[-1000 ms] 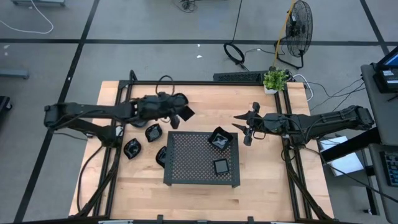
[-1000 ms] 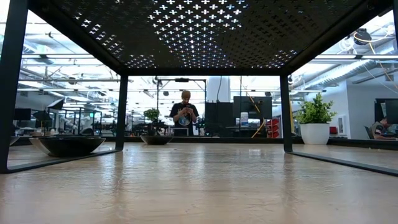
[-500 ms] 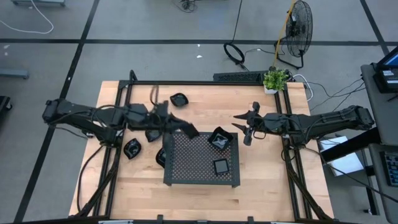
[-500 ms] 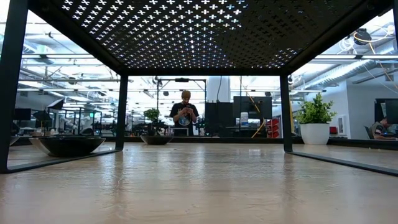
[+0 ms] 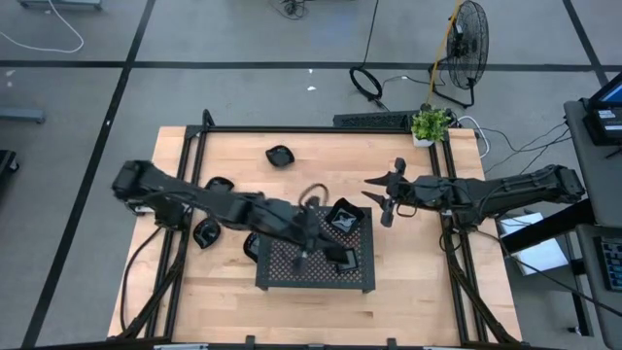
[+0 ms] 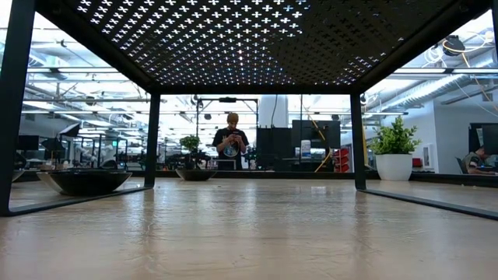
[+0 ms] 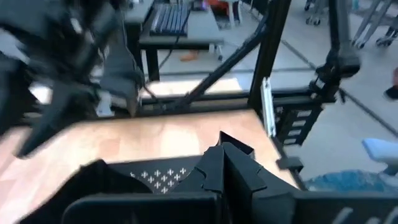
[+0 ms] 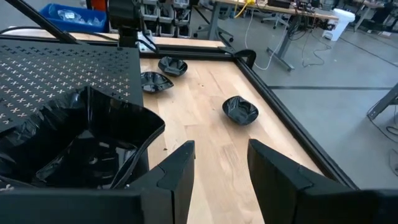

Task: Pick & Place Mini shaped plates
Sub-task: Stack the black square plate on top of the black square plates on the shelf

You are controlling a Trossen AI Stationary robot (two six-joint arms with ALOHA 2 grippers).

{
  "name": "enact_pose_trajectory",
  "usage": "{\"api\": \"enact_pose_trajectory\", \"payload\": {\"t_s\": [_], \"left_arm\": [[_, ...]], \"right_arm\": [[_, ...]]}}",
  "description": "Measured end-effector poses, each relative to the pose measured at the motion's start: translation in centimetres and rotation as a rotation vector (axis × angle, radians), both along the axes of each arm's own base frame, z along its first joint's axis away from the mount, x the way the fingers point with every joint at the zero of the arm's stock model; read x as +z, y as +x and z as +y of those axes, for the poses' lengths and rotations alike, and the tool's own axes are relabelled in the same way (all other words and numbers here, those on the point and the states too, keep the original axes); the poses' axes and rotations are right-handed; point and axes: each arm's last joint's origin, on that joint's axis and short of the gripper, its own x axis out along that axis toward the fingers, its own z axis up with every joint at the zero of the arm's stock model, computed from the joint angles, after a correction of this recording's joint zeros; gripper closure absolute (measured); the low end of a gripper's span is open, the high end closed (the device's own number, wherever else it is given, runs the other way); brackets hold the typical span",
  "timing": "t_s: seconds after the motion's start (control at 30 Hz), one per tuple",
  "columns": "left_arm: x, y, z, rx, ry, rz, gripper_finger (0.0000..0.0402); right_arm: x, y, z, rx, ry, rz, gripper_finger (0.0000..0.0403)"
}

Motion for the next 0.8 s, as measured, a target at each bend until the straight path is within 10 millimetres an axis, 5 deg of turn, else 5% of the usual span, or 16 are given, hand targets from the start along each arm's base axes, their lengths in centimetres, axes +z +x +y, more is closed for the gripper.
{"api": "enact_pose_trajectory", "payload": {"t_s": [0.27, 0.8], "left_arm": [[-2.4, 2.1, 0.0, 0.037, -0.043, 0.029, 0.0401], [-3.0, 2.5, 0.0, 0.015, -0.112, 0.054, 0.0398]], "right_arm": [[0.8, -0.8, -0.1, 0.004, -0.004, -0.045, 0.0266], [1.0, -1.0, -0.1, 0.003, 0.0, -0.056, 0.0266]]}}
